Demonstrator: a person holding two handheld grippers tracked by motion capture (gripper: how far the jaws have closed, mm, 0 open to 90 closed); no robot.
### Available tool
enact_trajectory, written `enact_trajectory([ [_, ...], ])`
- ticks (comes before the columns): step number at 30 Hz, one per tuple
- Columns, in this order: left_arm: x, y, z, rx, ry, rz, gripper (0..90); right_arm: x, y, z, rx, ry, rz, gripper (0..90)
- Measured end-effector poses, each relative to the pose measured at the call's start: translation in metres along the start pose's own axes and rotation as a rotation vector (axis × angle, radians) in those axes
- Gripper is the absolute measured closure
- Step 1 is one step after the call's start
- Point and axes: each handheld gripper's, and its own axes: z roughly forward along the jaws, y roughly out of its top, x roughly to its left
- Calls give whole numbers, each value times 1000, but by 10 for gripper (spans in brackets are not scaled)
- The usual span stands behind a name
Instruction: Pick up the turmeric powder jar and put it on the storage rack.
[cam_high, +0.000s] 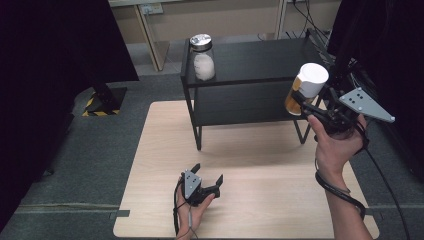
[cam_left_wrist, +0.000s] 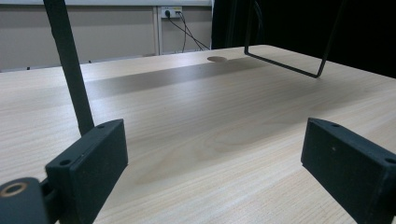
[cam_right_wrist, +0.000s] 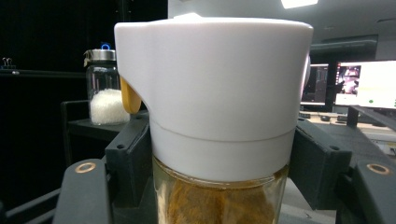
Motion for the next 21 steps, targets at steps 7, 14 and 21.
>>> enact_trajectory([
  [7,0,0,0,-1,-1,-1,66,-1,6,4,-5,-3,0,307],
  [14,0,0,0,2,0,3,66,0,12,7,-12,-6,-5,307],
  [21,0,0,0,1,0,3,66,1,20,10,-27,-11,-11,307],
])
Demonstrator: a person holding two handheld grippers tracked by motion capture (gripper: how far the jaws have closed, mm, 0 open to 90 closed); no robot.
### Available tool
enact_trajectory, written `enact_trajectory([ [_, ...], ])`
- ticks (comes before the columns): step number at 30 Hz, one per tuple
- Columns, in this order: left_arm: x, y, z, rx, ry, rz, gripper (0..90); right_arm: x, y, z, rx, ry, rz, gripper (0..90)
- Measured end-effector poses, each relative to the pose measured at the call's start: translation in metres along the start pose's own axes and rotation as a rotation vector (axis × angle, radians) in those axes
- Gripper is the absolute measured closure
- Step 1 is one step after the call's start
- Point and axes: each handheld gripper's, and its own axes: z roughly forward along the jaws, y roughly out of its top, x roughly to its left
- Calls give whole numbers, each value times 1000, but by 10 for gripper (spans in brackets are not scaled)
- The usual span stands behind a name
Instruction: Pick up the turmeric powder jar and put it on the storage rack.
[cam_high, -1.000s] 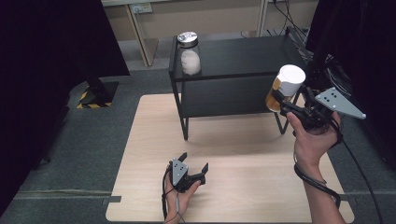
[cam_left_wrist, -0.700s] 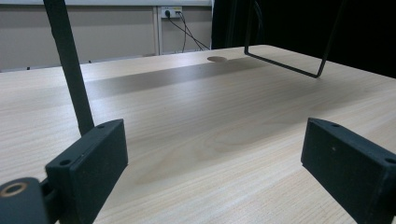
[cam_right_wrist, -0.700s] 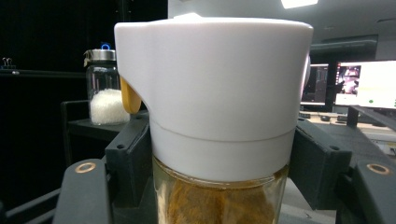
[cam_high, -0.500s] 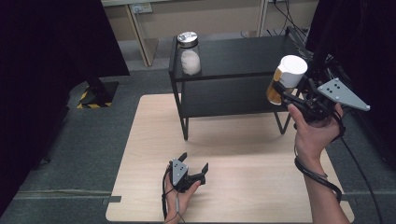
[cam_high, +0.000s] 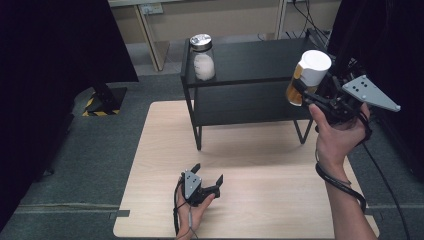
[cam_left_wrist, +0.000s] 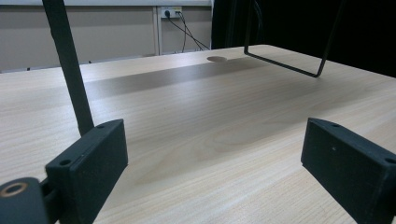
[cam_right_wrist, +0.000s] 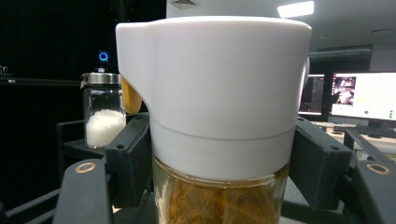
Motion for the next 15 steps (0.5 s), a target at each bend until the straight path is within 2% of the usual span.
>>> enact_trajectory([
  [15,0,0,0,-1,-1,2,66,-2,18,9,-13,-9,-12,307],
])
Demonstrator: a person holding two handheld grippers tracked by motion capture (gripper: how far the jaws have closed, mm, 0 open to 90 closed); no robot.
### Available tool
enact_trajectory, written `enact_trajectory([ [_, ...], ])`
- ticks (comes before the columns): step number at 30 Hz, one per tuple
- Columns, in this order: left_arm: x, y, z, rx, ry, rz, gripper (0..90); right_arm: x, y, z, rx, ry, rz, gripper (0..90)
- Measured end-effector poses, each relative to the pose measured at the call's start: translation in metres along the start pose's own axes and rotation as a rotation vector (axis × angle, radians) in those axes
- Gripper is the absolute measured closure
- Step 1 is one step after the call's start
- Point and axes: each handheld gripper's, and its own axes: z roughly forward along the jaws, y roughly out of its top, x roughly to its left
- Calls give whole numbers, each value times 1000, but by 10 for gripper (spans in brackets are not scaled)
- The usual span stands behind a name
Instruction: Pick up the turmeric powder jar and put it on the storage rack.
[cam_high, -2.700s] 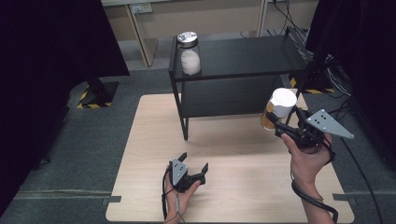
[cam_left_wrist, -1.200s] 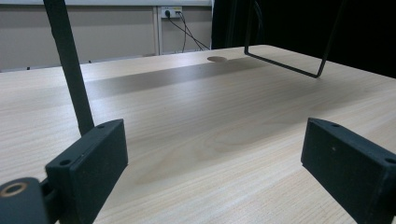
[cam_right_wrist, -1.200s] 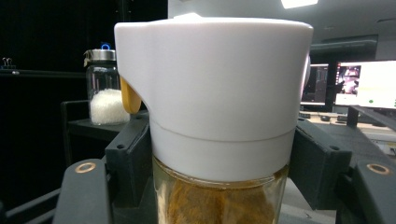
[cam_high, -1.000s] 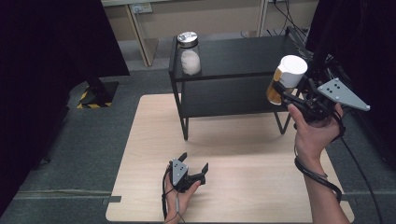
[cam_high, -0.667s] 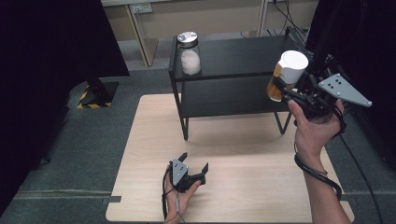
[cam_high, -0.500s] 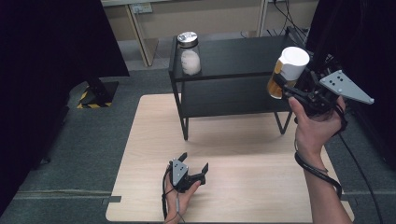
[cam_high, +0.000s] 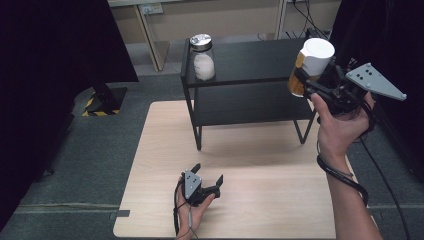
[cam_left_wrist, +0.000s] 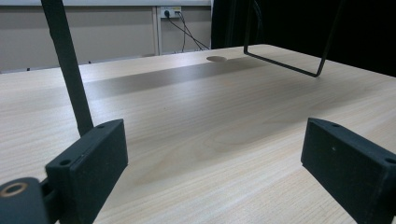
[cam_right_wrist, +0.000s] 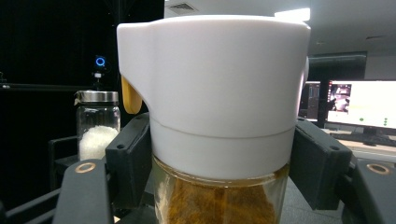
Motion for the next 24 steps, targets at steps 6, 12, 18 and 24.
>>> enact_trajectory([
  [6,0,0,0,-1,-1,0,66,-1,3,4,1,-5,5,307],
  [12,0,0,0,-1,-2,-2,66,-1,5,10,6,-11,8,307],
  [18,0,0,0,-2,-3,-2,66,0,9,19,22,-23,3,307],
  [24,0,0,0,-2,-3,-3,66,0,13,28,33,-41,5,307],
])
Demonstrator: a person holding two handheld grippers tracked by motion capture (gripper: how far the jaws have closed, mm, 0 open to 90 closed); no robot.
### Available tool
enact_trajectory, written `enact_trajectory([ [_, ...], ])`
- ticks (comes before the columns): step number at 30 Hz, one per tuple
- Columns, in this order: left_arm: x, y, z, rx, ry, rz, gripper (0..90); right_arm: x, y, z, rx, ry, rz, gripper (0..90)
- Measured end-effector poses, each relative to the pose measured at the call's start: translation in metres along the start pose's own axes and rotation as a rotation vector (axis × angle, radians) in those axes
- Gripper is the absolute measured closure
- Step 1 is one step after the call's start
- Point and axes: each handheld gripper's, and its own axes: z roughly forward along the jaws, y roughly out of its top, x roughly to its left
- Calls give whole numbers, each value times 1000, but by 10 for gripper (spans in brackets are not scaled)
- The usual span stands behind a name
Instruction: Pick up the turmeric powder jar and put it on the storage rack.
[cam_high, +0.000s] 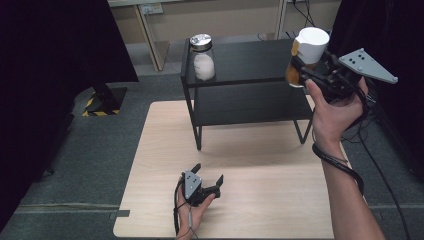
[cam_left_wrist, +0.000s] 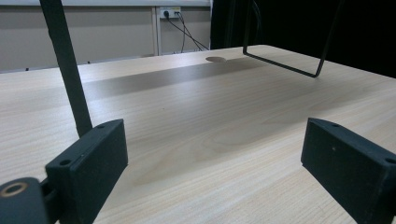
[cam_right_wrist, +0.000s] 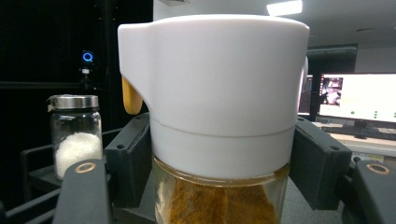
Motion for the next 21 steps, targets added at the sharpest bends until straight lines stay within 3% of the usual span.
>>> enact_trajectory([
  [21,0,0,0,2,-2,7,66,-3,11,29,66,-75,-11,307],
])
